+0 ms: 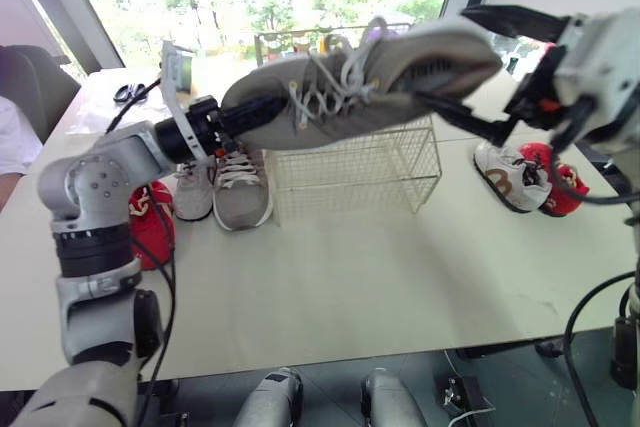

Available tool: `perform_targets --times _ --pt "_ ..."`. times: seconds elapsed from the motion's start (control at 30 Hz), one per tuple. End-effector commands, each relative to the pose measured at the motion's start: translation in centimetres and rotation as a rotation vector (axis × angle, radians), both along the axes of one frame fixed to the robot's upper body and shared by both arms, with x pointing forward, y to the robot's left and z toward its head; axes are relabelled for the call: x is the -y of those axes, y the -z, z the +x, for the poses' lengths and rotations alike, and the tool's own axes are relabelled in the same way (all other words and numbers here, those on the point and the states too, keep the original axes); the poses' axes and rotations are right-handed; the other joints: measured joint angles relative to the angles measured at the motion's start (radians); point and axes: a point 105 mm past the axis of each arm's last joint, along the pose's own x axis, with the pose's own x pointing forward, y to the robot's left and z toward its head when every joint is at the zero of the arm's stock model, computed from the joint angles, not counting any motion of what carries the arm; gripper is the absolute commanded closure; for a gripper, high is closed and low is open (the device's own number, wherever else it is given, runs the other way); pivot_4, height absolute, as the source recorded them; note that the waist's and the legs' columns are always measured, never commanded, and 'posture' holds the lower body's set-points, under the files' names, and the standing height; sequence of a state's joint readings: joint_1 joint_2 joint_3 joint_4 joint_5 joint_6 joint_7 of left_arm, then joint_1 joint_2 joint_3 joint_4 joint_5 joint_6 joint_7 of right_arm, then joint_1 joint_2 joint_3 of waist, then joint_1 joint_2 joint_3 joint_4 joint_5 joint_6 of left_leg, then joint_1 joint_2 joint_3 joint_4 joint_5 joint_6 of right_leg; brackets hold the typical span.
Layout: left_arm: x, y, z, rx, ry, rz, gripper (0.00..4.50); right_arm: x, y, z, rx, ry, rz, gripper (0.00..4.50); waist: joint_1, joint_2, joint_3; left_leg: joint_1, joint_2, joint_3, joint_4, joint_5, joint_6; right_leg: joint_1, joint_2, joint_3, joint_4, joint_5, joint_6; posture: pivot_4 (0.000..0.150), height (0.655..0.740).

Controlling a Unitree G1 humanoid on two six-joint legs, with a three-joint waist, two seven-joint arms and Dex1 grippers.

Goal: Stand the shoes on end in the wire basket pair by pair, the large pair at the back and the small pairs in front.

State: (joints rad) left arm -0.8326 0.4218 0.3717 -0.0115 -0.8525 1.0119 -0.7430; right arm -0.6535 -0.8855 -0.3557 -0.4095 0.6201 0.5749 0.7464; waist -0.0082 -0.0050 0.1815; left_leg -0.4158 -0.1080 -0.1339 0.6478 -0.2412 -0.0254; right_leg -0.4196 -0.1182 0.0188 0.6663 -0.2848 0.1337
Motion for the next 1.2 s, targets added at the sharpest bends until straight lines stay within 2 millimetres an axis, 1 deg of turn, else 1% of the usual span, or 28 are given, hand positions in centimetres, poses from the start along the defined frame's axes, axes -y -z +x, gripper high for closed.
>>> perform_targets --times 0.03,0.07,0.1,0.2,0.23,0.3,0.37,0.43,0.53,0.63,0.73,0.83,0.93,1.0,1.1,1.2 --pt "-0.7 -2.6 -1.1 0.121 -0.04 -0.164 3.84 4.2 -1.2 -0.8 -0.104 0.019 0.386 0.05 -0.002 0.0 0.0 0.0 0.0 0.0 0.0 0.0 0.0 0.0 0.0 0.0 0.0 0.0 0.0 0.15 0.74" --pt "-0.7 -2.4 -1.1 0.113 -0.042 -0.188 3.84 4.9 -0.9 -1.1 -0.146 -0.015 0.472 0.05 -0.002 0.0 0.0 0.0 0.0 0.0 0.0 0.0 0.0 0.0 0.0 0.0 0.0 0.0 0.0 0.15 0.74" --pt "-0.4 -2.2 -1.1 0.103 -0.036 -0.204 3.84 5.2 -0.2 -1.1 -0.187 -0.037 0.532 0.05 -0.002 0.0 0.0 0.0 0.0 0.0 0.0 0.0 0.0 0.0 0.0 0.0 0.0 0.0 0.0 0.15 0.74" --pt "0.1 -2.1 -1.1 0.086 -0.013 -0.237 3.84 4.3 1.9 -0.8 -0.283 -0.099 0.615 0.05 -0.006 0.0 0.0 0.001 0.001 0.001 0.0 0.0 0.0 0.0 0.0 0.0 0.0 0.0 0.0 0.15 0.74" --pt "0.2 -2.3 -1.1 0.084 -0.004 -0.249 3.84 3.9 2.5 -0.5 -0.305 -0.112 0.628 0.05 -0.008 0.0 0.0 0.001 0.001 0.001 0.0 0.0 0.0 0.0 0.0 0.001 0.001 0.0 0.0 0.15 0.74" --pt "0.5 -2.5 -0.9 0.076 0.009 -0.268 3.84 2.0 3.3 0.2 -0.343 -0.179 0.64 0.05 -0.01 0.0 0.0 0.001 0.0 0.003 0.0 0.0 0.0 0.0 0.001 0.002 0.002 0.001 0.0 0.15 0.74" --pt "0.8 -2.5 -0.8 0.067 0.023 -0.272 3.84 0.2 3.7 0.7 -0.363 -0.236 0.631 0.05 -0.01 0.0 0.0 0.002 0.0 0.003 0.001 0.0 0.0 0.0 0.001 0.002 0.002 0.001 0.0 0.15 0.74" --pt "1.1 -2.5 -0.7 0.062 0.031 -0.275 3.84 -1.1 3.9 1.1 -0.366 -0.264 0.605 0.05 -0.009 0.0 0.0 0.002 0.0 0.003 0.001 0.0 0.0 0.0 0.001 0.002 0.002 0.001 0.0 0.15 0.74" --pt "1.6 -2.5 -0.9 0.054 0.051 -0.281 3.84 -2.3 3.3 1.6 -0.353 -0.312 0.618 0.05 -0.007 0.0 0.0 0.002 0.0 0.003 0.001 0.0 0.0 0.0 0.001 0.002 0.002 0.001 0.0 0.15 0.74" --pt "2.1 -2.5 -1.1 0.041 0.073 -0.303 3.84 -2.9 2.5 2.4 -0.335 -0.341 0.636 0.05 -0.005 0.0 0.0 0.002 0.0 0.003 0.001 0.0 0.0 0.0 0.001 0.002 0.002 0.001 0.0 0.15 0.74" --pt "2.4 -2.5 -1.3 0.037 0.081 -0.3 3.84 -3.2 2.1 2.7 -0.326 -0.359 0.638 0.05 -0.005 0.0 0.0 0.002 0.0 0.002 0.001 0.0 0.0 0.0 0.001 0.002 0.002 0.001 0.0 0.15 0.74" --pt "2.5 -2.4 -1.7 0.026 0.098 -0.311 3.84 -3.2 1.0 3.5 -0.318 -0.397 0.682 0.05 -0.009 0.0 0.0 0.002 0.0 0.003 0.001 0.0 0.0 0.0 0.001 0.002 0.001 0.001 0.0 0.15 0.74" --pt "2.6 -2.3 -1.9 0.016 0.105 -0.311 3.84 -3.4 0.6 3.7 -0.32 -0.425 0.694 0.05 -0.01 0.0 0.0 0.002 0.0 0.003 0.0 0.0 0.0 0.0 0.002 0.002 0.001 0.001 0.0 0.15 0.74" --pt "2.8 -2.0 -1.9 0.006 0.103 -0.293 3.84 -3.5 0.2 3.7 -0.32 -0.452 0.701 0.05 -0.011 0.0 0.0 0.002 0.0 0.003 0.0 0.0 0.0 -0.001 0.001 0.002 0.001 0.001 0.0 0.15 0.74" --pt "2.9 -1.0 -2.0 -0.029 0.099 -0.276 3.84 -4.7 -1.0 2.6 -0.323 -0.577 0.698 0.05 -0.011 0.0 0.0 0.002 0.0 0.003 0.0 0.0 0.0 0.0 0.001 0.003 0.001 0.001 0.0 0.15 0.74" --pt "3.1 -0.6 -2.1 -0.046 0.103 -0.274 3.84 -5.5 -1.5 2.1 -0.336 -0.641 0.683 0.05 -0.01 0.0 0.0 0.002 0.0 0.003 0.0 0.0 0.0 -0.001 0.001 0.003 0.001 0.001 0.0 0.15 0.74"
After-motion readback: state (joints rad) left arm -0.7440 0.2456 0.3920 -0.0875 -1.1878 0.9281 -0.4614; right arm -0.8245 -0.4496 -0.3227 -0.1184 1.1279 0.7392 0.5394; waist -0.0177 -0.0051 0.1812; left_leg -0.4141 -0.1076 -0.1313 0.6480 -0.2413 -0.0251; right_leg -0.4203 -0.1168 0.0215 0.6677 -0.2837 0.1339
